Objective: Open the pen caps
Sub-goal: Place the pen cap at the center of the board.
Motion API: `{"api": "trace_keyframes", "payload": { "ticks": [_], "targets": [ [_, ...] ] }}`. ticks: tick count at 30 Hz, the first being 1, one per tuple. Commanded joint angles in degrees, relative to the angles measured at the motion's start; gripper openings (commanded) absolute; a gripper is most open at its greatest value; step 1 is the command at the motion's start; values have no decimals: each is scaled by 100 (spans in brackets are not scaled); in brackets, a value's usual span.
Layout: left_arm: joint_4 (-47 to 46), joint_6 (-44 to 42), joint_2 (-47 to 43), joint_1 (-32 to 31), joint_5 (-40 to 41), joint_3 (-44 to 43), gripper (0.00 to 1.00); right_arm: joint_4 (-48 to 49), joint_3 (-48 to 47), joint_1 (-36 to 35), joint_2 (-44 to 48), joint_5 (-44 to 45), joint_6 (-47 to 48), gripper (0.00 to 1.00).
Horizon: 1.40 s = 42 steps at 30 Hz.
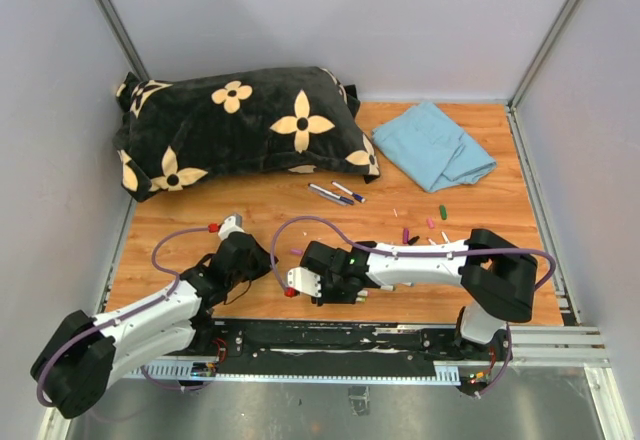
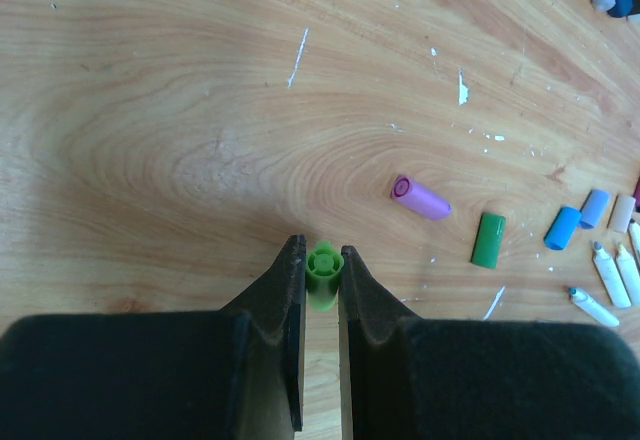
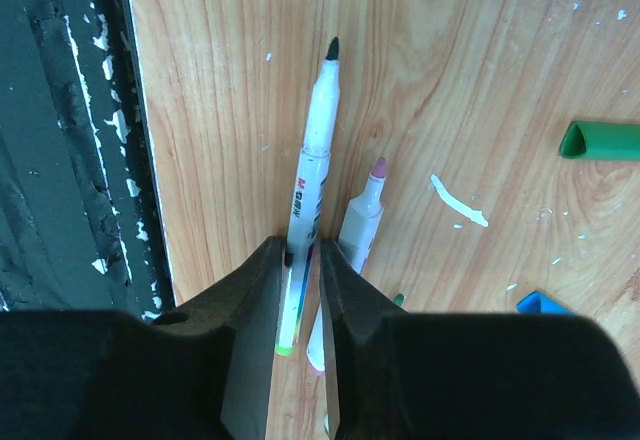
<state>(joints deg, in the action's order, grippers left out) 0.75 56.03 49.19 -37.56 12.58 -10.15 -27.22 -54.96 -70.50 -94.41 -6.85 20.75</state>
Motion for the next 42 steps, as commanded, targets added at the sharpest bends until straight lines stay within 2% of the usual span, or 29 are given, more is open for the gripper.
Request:
{"api": "trace_keyframes", "payload": {
  "ticks": [1,9,16,28,34,39,42],
  "targets": [
    [-5,169,64,47,-5,-24,1,-155,-173,-87,-61,-67,30,23],
    [-68,197,50,47,-14,47,2,-230,-215,-85,-55,-92,47,26],
    [-206,191,200,47,-88,84,9,-297,-260,-76,82,-162,60,27],
    [-225,167,196,47,-98,67,36,-421,-311,46,411,-401,146,30],
    [-165,154,42,47,-103,36,40,-579,-326,162,671,-767,298,35],
    [18,-13,-254,47,-113,-130,48,-995,-449,429,959,-1287,713,40],
    [34,-244,-491,47,-181,-233,54,-1402,-582,821,1289,-1750,1168,44]
  ]
}}
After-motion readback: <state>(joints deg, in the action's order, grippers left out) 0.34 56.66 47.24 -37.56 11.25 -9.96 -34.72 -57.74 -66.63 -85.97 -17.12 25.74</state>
